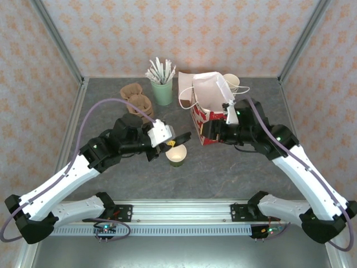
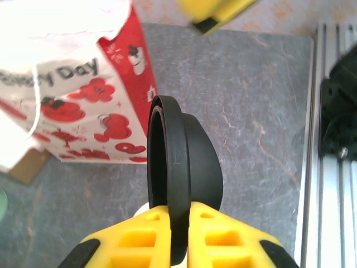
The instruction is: Pack the takeout coffee
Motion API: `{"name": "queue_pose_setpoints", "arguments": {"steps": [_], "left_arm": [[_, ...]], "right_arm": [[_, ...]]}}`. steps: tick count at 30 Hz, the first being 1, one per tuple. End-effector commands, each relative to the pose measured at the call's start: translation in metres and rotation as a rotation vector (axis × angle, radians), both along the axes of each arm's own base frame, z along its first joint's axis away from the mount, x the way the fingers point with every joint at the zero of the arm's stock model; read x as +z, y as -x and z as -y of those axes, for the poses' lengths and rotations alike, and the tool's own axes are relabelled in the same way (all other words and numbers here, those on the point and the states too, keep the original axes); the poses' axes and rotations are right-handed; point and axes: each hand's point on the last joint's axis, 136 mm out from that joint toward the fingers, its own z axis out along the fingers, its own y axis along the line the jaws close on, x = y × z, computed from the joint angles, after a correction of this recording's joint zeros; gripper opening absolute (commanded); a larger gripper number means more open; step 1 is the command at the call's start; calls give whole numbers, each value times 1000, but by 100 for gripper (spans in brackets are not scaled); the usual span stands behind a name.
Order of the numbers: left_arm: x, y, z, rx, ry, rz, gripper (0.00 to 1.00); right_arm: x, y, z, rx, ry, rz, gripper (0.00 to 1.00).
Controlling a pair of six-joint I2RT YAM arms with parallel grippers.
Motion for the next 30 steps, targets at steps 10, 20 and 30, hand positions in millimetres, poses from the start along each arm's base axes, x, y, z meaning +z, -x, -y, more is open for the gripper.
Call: {"name": "queue_pose_setpoints", "arguments": {"steps": [10, 20, 30], "left_arm": [[-34, -19, -10, 362, 372, -649, 10], [-63, -19, -17, 446, 471, -837, 8], [-78, -28, -25, 495, 603, -913, 6]], "right_arm": [[-55, 6, -19, -37, -145, -122, 54], [-101, 2, -36, -97, -196, -182, 54], [-124, -8, -40, -137, -211, -192, 53]]}}
